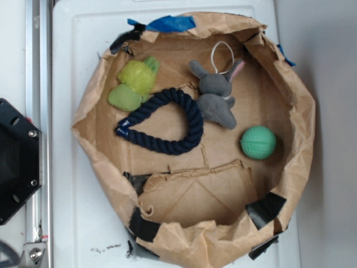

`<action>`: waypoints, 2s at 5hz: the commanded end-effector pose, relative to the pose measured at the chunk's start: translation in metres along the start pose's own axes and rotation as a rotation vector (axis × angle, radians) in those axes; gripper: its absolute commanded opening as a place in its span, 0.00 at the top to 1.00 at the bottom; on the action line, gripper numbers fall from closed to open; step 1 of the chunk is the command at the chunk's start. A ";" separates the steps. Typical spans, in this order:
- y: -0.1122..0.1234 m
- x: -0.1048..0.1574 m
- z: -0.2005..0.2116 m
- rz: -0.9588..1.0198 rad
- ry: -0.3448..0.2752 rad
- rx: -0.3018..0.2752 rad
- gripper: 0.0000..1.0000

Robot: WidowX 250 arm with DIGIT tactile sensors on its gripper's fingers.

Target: Grab the blue rope.

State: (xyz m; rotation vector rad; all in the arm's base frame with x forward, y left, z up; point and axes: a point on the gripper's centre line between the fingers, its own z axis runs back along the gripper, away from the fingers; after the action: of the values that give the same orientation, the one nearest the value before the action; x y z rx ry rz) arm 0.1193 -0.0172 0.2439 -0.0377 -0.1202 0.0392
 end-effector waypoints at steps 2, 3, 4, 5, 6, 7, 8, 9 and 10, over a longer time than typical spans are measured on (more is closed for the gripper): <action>0.001 0.049 -0.014 0.228 -0.056 -0.034 0.00; 0.002 0.082 -0.036 0.290 -0.099 -0.036 0.00; 0.011 0.098 -0.062 0.357 -0.191 -0.043 0.00; 0.025 0.107 -0.087 0.376 -0.201 -0.052 0.00; 0.040 0.109 -0.112 0.359 -0.220 -0.050 0.00; 0.052 0.116 -0.132 0.392 -0.223 -0.030 0.00; 0.052 0.119 -0.150 0.416 -0.215 -0.002 0.00; 0.050 0.121 -0.161 0.431 -0.230 0.019 0.00; 0.044 0.127 -0.176 0.504 -0.240 0.052 0.00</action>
State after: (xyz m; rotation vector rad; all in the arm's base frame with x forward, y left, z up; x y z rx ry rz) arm 0.2600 0.0241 0.0713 -0.0021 -0.3124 0.5680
